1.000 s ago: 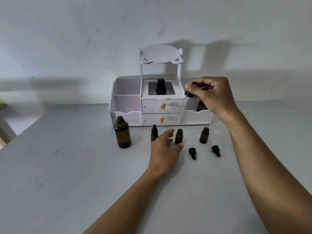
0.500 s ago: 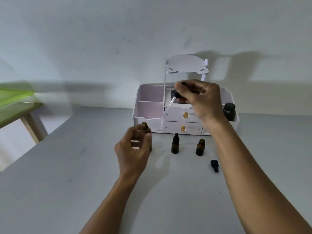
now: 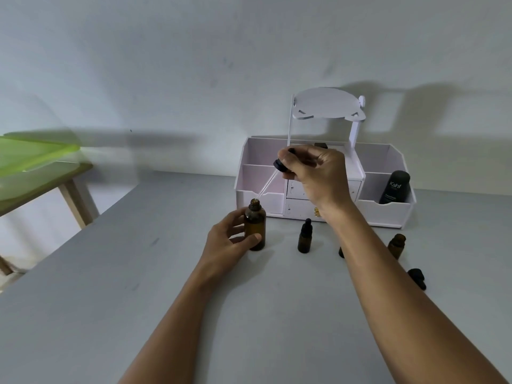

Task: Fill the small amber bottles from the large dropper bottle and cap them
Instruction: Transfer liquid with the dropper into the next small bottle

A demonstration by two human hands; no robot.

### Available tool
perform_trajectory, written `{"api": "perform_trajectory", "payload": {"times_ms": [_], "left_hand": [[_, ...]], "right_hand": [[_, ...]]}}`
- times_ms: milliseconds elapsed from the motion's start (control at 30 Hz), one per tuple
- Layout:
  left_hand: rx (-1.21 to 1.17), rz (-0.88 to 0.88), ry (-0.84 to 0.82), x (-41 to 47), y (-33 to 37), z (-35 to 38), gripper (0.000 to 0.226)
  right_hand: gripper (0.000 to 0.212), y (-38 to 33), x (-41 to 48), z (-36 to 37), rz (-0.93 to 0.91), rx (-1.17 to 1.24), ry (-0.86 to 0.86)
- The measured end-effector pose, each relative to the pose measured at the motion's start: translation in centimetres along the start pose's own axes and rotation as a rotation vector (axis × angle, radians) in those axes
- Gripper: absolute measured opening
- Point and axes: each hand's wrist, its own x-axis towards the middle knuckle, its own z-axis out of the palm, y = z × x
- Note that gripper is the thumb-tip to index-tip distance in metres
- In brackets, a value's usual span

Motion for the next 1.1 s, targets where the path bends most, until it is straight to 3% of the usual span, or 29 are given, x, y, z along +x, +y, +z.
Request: {"api": "perform_trajectory", "payload": {"times_ms": [233, 500, 1100], "left_hand": [[-0.004, 0.0, -0.001, 0.1, 0.0, -0.1, 0.05], [0.003, 0.001, -0.015, 0.1, -0.1, -0.2, 0.05], [0.001, 0.0, -0.01, 0.1, -0.3, 0.1, 0.049]], "right_hand": [[0.013, 0.8, -0.2, 1.5, -0.06, -0.099, -0.101], [0.017, 3.5, -1.2, 2.5, 0.018, -0.335, -0.304], [0.015, 4.3, -1.7, 3.2, -0.012, -0.429, -0.223]]}}
